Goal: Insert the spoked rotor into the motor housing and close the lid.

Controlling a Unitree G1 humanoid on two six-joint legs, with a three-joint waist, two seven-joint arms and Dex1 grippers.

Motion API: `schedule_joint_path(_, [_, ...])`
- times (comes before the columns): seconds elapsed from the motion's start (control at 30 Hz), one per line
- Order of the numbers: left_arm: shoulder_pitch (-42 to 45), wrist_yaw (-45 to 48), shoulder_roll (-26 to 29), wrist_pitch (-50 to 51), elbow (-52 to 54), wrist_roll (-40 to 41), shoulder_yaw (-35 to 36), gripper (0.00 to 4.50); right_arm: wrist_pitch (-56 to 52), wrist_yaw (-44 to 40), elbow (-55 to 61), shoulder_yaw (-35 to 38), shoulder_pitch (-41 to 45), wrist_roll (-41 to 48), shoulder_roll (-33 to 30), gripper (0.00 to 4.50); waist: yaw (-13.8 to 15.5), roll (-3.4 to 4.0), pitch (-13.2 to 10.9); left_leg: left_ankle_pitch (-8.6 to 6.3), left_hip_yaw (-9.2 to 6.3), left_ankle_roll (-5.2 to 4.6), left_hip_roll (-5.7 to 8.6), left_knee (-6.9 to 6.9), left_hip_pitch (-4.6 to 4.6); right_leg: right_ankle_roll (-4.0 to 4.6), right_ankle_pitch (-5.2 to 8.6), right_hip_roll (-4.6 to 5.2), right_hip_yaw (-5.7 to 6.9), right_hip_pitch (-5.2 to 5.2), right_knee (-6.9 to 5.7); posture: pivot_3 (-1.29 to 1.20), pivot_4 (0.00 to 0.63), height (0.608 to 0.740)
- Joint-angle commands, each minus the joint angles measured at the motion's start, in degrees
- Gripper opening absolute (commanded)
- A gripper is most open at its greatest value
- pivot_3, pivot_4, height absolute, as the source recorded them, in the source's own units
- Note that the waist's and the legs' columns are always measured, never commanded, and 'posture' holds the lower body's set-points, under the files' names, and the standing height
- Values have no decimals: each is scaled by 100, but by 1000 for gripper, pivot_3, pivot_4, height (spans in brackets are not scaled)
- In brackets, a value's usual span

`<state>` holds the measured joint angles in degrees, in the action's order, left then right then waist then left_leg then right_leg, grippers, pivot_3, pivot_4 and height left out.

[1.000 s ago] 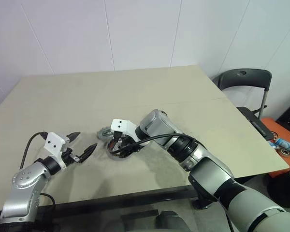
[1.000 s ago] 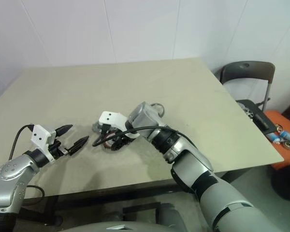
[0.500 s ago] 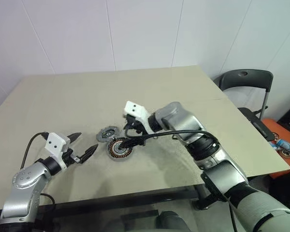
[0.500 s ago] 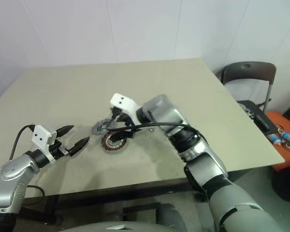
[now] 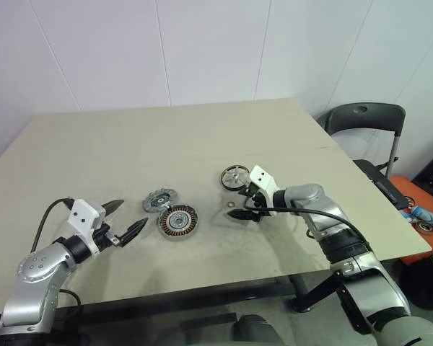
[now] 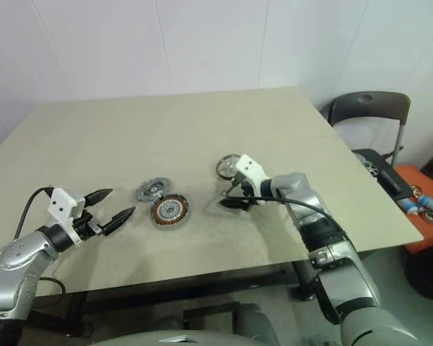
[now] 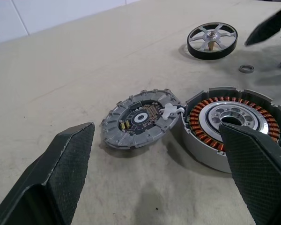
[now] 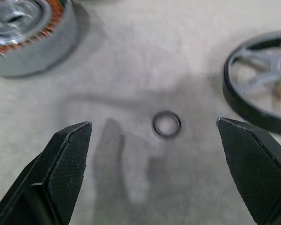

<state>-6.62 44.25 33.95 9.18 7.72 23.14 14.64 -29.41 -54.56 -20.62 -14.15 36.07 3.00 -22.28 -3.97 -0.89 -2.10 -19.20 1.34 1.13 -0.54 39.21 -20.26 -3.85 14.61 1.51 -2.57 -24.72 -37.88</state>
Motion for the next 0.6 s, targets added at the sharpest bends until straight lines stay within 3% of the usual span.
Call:
schedule_joint_path(0.03, [86, 61, 105, -6, 160, 66, 101, 4500, 226, 213, -19, 128, 61, 57, 156, 4465, 1, 0, 0, 0, 0, 0, 0, 0, 0, 0, 0, 0, 0, 0, 0, 0, 0, 740])
schedule_joint_path(0.5, [15, 113, 89, -29, 184, 68, 163, 4500, 441, 484, -909, 28, 181, -94, 376, 4465, 4, -1, 0, 0, 0, 0, -1, 1, 15, 0, 0, 1, 0, 15, 1, 0, 0, 740])
schedule_joint_path(0.6, [-2, 119, 84, -38, 186, 70, 172, 4500, 410, 453, -965, 42, 192, -56, 394, 3835, 4, -1, 0, 0, 0, 0, -1, 1, 35, 0, 0, 1, 0, 35, 1, 0, 0, 740])
